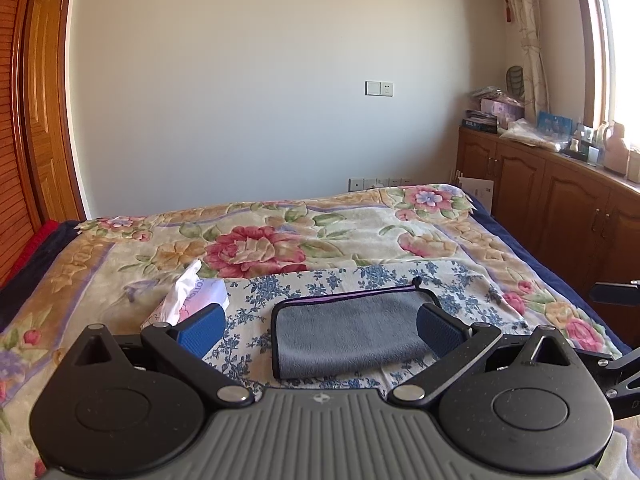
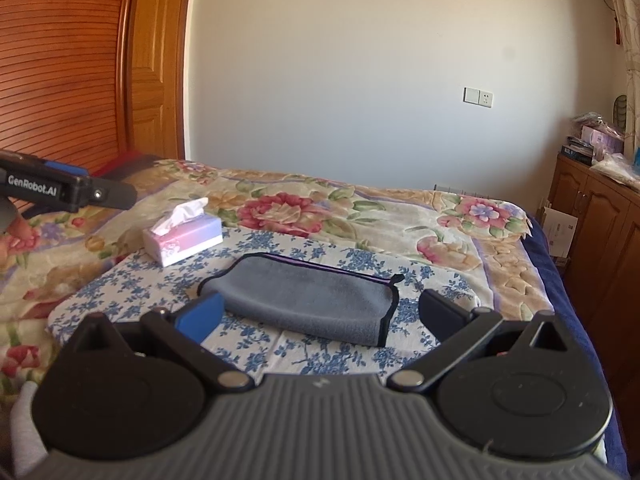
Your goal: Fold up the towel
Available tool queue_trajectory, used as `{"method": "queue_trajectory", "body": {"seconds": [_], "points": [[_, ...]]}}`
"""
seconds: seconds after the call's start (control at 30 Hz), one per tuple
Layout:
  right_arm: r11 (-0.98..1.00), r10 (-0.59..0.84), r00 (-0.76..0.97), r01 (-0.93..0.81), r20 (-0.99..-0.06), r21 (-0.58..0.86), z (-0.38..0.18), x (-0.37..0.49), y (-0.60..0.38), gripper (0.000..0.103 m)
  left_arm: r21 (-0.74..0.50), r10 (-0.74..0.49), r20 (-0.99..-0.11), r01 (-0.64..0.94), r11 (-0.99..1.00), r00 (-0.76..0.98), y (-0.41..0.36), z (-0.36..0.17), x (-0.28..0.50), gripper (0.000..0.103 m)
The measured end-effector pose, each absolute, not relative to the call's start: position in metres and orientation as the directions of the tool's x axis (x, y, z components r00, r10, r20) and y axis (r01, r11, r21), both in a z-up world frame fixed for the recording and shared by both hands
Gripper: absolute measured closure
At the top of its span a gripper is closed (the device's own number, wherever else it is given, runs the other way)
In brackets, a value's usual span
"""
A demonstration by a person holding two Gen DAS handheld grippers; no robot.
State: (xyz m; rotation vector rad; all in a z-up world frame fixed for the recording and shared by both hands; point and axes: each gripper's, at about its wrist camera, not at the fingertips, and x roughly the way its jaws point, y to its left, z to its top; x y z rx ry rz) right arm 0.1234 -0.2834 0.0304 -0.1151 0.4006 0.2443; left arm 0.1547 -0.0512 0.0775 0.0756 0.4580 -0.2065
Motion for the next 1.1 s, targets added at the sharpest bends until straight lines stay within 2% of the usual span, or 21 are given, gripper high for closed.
{"method": "queue_trajectory", "body": {"seconds": [0.47, 0.83, 1.1], "points": [[0.970, 0.196, 0.899, -0.236, -0.391, -0.055, 0.031, 0.095, -0.285, 0.000, 0.034, -0.164, -0.448, 0.200, 0.979, 0.879, -0.045, 0.072, 0.113, 0.000], [0.974, 0.200, 0.901, -0.226, -0.385, -0.024, 0.024, 0.072, -0.287, 0.000, 0.039, -0.120, -0.462, 0.156, 0.987, 0.879, -0.036, 0.046, 0.080, 0.000], [0.979, 0.195, 0.889, -0.203, -0.415, 0.024, 0.007, 0.063, -0.292, 0.000, 0.054, -0.080, -0.445, 0.116, 0.992, 0.892, -0.029, 0.031, 0.058, 0.000]]}}
